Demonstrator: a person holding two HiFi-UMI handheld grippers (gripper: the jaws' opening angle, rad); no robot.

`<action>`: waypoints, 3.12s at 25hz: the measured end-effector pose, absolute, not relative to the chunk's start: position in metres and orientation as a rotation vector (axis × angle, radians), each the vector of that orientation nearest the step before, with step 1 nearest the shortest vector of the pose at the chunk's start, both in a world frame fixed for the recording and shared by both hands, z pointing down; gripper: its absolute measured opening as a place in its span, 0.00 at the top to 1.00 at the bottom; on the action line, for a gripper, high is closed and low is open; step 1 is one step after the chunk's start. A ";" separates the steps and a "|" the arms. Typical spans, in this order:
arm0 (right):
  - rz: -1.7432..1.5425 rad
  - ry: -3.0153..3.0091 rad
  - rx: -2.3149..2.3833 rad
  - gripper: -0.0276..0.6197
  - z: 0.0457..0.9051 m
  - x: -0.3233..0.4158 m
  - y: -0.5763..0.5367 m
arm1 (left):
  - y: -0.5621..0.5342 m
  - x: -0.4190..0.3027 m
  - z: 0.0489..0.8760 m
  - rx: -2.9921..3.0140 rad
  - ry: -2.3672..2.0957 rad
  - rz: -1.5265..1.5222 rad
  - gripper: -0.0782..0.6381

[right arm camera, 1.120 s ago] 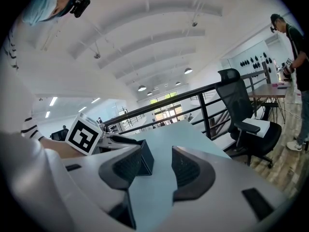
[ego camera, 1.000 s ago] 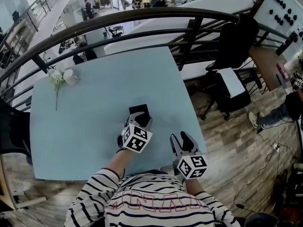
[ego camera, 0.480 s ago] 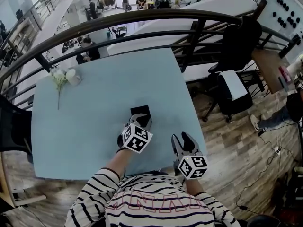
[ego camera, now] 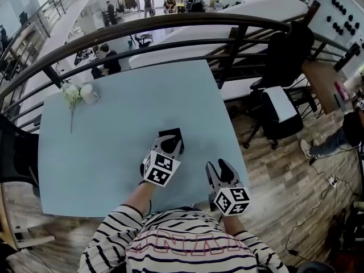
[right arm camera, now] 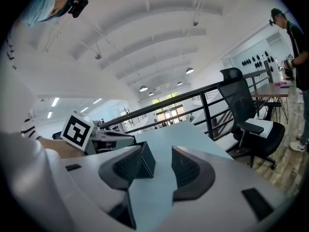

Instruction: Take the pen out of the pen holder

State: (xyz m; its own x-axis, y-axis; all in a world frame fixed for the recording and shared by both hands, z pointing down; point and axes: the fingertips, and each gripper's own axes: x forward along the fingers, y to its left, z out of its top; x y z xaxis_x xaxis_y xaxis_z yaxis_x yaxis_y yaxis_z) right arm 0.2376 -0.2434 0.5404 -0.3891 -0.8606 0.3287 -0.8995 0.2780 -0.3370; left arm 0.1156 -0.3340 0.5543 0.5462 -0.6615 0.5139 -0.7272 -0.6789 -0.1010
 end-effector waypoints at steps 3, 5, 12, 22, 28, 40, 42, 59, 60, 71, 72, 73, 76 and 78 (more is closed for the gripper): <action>0.721 -2.456 1.676 0.64 0.539 0.232 -0.245 | -0.332 0.108 0.542 2.665 -1.224 0.716 0.82; 0.713 -2.466 1.667 0.64 0.537 0.227 -0.246 | -0.329 0.101 0.531 2.668 -1.243 0.649 0.82; 0.678 -2.513 1.635 0.64 0.523 0.205 -0.253 | -0.321 0.072 0.494 2.674 -1.309 0.454 0.82; 0.620 -2.580 1.598 0.64 0.499 0.172 -0.258 | -0.300 0.017 0.452 2.665 -1.415 0.311 0.82; 0.612 -2.608 1.566 0.64 0.490 0.146 -0.252 | -0.284 -0.018 0.442 2.622 -1.460 0.257 0.82; 0.546 -2.649 1.515 0.72 0.480 0.099 -0.242 | -0.252 -0.086 0.441 2.544 -1.578 0.246 0.82; 0.528 -2.658 1.503 0.77 0.479 0.090 -0.240 | -0.248 -0.099 0.442 2.530 -1.603 0.245 0.82; 0.476 -2.701 1.385 0.91 0.479 0.024 -0.229 | -0.221 -0.173 0.451 2.435 -1.703 0.264 0.82; 0.475 -2.699 1.380 0.91 0.478 0.022 -0.228 | -0.220 -0.176 0.450 2.431 -1.705 0.265 0.82; 0.461 -2.664 1.333 0.91 0.490 -0.005 -0.229 | -0.214 -0.203 0.463 2.387 -1.723 0.264 0.82; 0.459 -2.661 1.331 0.92 0.491 -0.007 -0.229 | -0.214 -0.206 0.464 2.382 -1.725 0.263 0.82; 0.458 -2.659 1.329 0.92 0.492 -0.008 -0.229 | -0.213 -0.207 0.466 2.378 -1.727 0.261 0.82; 0.455 -2.656 1.324 0.92 0.495 -0.010 -0.231 | -0.213 -0.210 0.469 2.370 -1.732 0.254 0.82; 0.454 -2.655 1.323 0.92 0.495 -0.012 -0.232 | -0.213 -0.212 0.471 2.365 -1.734 0.254 0.82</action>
